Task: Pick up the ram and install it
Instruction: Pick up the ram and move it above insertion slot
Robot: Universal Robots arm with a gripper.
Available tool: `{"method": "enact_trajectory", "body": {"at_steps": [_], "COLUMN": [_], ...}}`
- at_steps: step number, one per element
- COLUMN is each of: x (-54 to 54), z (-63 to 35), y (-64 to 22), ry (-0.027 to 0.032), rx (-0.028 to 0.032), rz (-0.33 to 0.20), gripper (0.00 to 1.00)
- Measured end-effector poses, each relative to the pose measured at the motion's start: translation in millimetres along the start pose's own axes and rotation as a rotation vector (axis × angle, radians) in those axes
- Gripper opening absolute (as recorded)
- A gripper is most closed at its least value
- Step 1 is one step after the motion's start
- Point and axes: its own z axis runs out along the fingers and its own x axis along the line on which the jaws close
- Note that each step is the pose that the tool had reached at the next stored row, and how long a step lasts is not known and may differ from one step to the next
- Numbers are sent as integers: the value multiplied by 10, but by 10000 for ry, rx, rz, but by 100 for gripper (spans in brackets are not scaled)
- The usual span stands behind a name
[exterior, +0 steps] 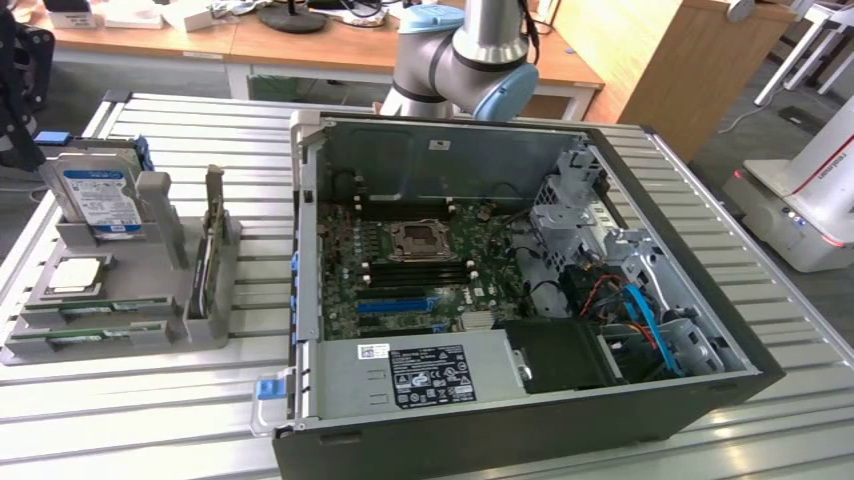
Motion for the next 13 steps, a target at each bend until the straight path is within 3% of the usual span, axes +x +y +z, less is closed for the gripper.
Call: {"method": "enact_trajectory", "body": {"at_steps": [6,13], "x": [0,0], "z": [0,0], "y": [0,0], "ry": [19,21], "rx": [-9,-11], "rz": [-418,-464], "gripper": [11,11]}}
